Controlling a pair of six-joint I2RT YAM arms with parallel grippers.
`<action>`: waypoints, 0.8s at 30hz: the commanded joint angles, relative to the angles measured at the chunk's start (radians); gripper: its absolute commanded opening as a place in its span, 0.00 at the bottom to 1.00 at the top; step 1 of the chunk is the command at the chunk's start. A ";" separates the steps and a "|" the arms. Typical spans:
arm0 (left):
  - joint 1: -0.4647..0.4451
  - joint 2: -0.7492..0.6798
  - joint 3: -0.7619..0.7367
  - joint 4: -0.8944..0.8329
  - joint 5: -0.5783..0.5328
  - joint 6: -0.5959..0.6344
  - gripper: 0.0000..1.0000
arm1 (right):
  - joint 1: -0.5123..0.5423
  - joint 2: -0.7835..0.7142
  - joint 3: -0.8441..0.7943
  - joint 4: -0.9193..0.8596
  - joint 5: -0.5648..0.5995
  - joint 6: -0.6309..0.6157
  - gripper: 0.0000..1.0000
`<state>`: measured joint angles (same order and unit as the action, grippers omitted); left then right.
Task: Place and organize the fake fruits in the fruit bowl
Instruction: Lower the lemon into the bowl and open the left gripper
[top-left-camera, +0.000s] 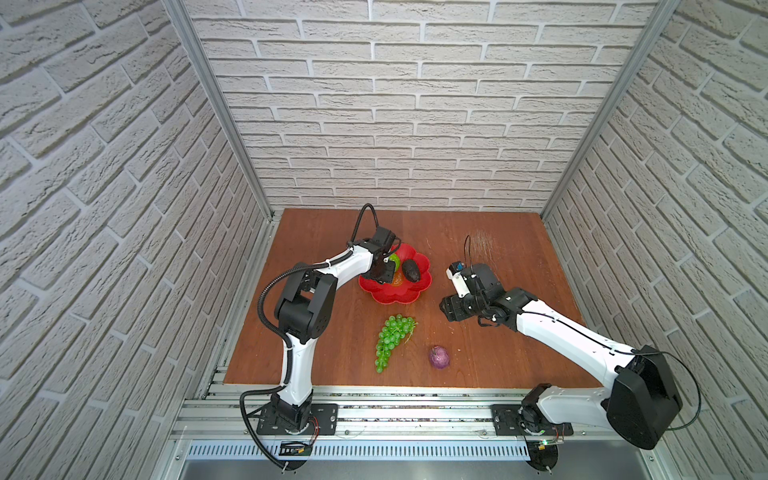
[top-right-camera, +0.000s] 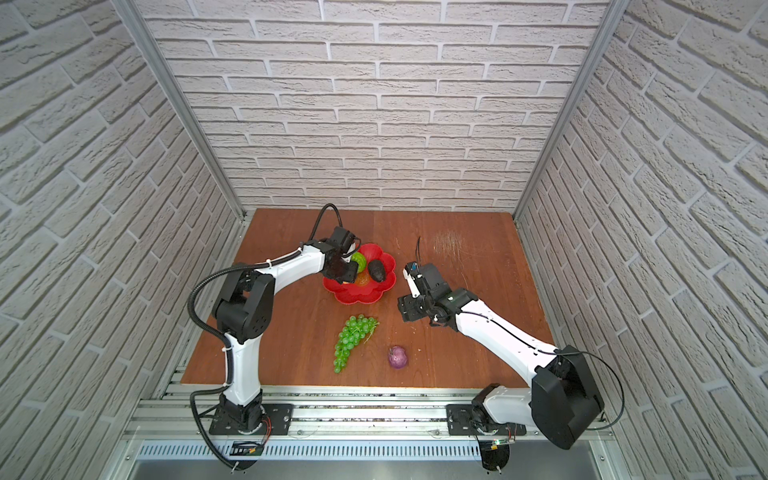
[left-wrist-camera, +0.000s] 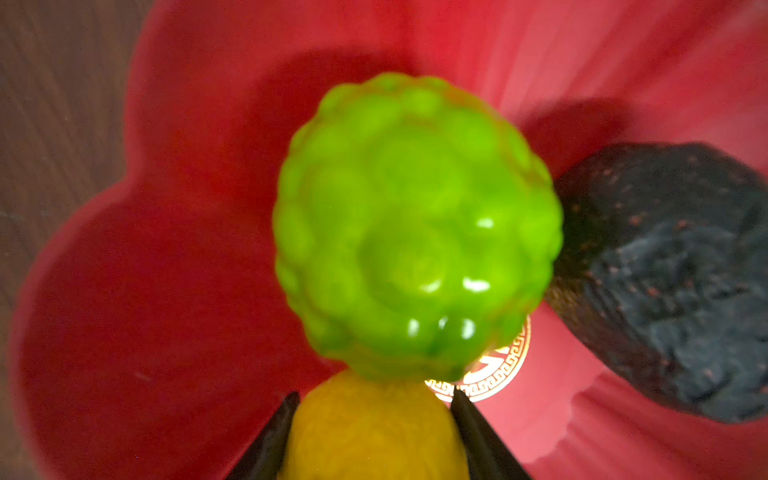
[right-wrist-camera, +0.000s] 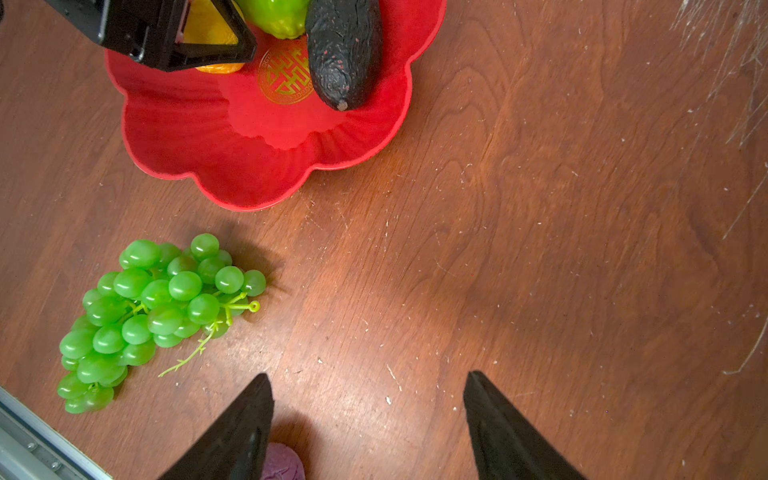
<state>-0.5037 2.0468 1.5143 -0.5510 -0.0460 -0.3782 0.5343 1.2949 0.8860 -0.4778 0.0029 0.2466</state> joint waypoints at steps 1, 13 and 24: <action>0.008 0.018 -0.017 0.022 -0.021 0.013 0.56 | 0.007 -0.005 0.022 0.024 -0.003 -0.012 0.75; 0.008 0.010 -0.021 0.016 -0.031 0.024 0.72 | 0.009 0.003 0.021 0.035 -0.018 -0.003 0.75; 0.005 -0.097 -0.050 -0.014 -0.024 0.022 0.75 | 0.017 -0.043 0.012 0.033 -0.031 0.008 0.74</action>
<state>-0.5041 2.0182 1.4769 -0.5541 -0.0601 -0.3668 0.5385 1.2854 0.8875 -0.4740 -0.0196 0.2508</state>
